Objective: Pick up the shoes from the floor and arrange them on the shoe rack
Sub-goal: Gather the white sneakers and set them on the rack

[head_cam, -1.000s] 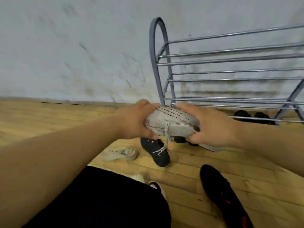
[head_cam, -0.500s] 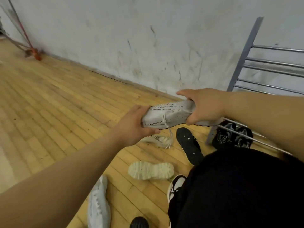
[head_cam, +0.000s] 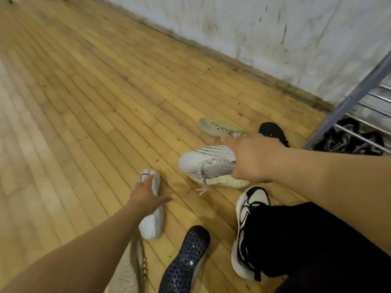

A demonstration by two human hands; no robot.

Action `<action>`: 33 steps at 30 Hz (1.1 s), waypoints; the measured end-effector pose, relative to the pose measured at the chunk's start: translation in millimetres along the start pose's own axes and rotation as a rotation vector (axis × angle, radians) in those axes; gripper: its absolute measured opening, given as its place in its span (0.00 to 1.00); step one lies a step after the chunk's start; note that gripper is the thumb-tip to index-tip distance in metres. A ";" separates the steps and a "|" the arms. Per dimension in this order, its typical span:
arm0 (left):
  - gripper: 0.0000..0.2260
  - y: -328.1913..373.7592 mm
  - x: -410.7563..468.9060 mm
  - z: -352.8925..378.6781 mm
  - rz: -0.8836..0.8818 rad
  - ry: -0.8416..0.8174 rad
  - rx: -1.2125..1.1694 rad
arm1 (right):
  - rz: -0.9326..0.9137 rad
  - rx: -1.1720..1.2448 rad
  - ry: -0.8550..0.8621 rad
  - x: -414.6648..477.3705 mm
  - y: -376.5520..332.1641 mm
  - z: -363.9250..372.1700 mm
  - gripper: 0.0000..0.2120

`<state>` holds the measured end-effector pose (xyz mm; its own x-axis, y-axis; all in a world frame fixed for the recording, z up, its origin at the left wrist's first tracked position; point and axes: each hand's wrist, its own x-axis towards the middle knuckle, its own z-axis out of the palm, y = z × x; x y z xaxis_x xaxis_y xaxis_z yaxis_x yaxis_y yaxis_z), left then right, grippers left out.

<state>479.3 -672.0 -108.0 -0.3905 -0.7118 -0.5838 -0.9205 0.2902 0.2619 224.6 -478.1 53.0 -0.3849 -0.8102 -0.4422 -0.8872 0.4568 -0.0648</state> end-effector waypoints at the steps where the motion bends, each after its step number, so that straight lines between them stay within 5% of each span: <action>1: 0.57 -15.8 1.3 12.6 -0.057 -0.038 0.020 | -0.021 0.009 -0.006 4.5 -2.2 -0.3 0.41; 6: 0.60 -57.4 -3.7 68.6 -0.242 -0.140 -0.025 | -0.017 0.063 -0.040 15.4 -10.9 7.2 0.40; 13: 0.65 -66.8 2.3 108.1 -0.422 -0.017 -0.135 | 0.006 0.035 -0.093 14.4 1.5 24.5 0.42; 18: 0.57 -46.7 -1.6 110.4 -0.518 0.074 -0.235 | 0.065 0.105 -0.112 15.1 14.3 30.3 0.41; 23: 0.48 -32.8 -2.8 111.2 -0.460 0.120 -0.371 | 0.106 0.219 -0.153 15.4 18.5 36.9 0.49; 33: 0.36 -32.2 -16.1 39.9 -0.260 0.389 -0.821 | 0.111 0.206 0.003 19.4 18.8 26.3 0.46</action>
<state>514.5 -644.4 -137.8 -0.0048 -0.8973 -0.4415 -0.6201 -0.3437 0.7053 207.1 -475.5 19.6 -0.4785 -0.7514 -0.4542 -0.7686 0.6086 -0.1970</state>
